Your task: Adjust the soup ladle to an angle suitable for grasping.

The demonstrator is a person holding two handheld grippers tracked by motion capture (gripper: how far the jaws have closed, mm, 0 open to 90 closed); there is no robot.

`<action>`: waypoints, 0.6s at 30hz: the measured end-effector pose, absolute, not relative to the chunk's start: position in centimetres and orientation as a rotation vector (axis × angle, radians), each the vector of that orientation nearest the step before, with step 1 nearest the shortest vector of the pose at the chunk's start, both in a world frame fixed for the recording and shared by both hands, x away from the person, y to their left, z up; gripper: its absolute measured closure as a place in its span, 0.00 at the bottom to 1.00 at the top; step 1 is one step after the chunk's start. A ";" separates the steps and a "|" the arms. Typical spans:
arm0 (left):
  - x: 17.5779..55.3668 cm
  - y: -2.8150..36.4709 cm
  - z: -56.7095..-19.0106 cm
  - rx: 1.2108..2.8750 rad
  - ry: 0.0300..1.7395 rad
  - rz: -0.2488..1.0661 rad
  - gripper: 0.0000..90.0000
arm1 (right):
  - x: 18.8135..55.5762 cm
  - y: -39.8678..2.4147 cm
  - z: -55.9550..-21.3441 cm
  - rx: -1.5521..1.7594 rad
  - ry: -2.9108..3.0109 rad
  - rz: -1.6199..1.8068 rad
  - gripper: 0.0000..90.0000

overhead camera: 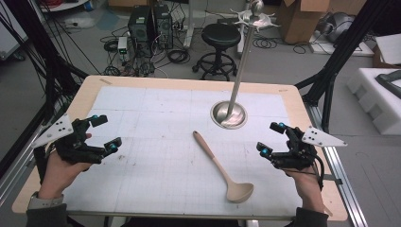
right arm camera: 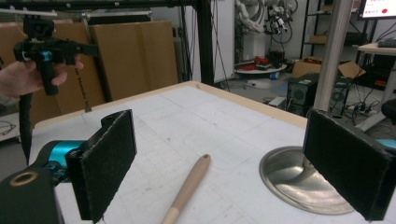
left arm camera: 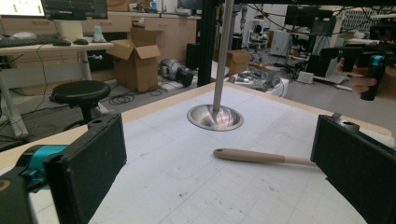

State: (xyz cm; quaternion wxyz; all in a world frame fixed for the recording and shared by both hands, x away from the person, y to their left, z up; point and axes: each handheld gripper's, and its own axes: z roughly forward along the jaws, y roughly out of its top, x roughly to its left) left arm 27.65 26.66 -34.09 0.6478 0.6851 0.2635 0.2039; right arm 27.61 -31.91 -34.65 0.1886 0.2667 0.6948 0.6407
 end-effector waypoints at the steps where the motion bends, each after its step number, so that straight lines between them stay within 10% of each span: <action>1: 27.7 26.6 -34.1 1.561 0.600 0.467 0.04 | 27.6 -32.0 -34.7 0.753 1.949 1.792 0.10; 18: 27.6 26.3 -34.4 1.583 0.596 0.446 0.04 | 28.7 -28.8 -35.3 0.792 2.013 1.724 0.10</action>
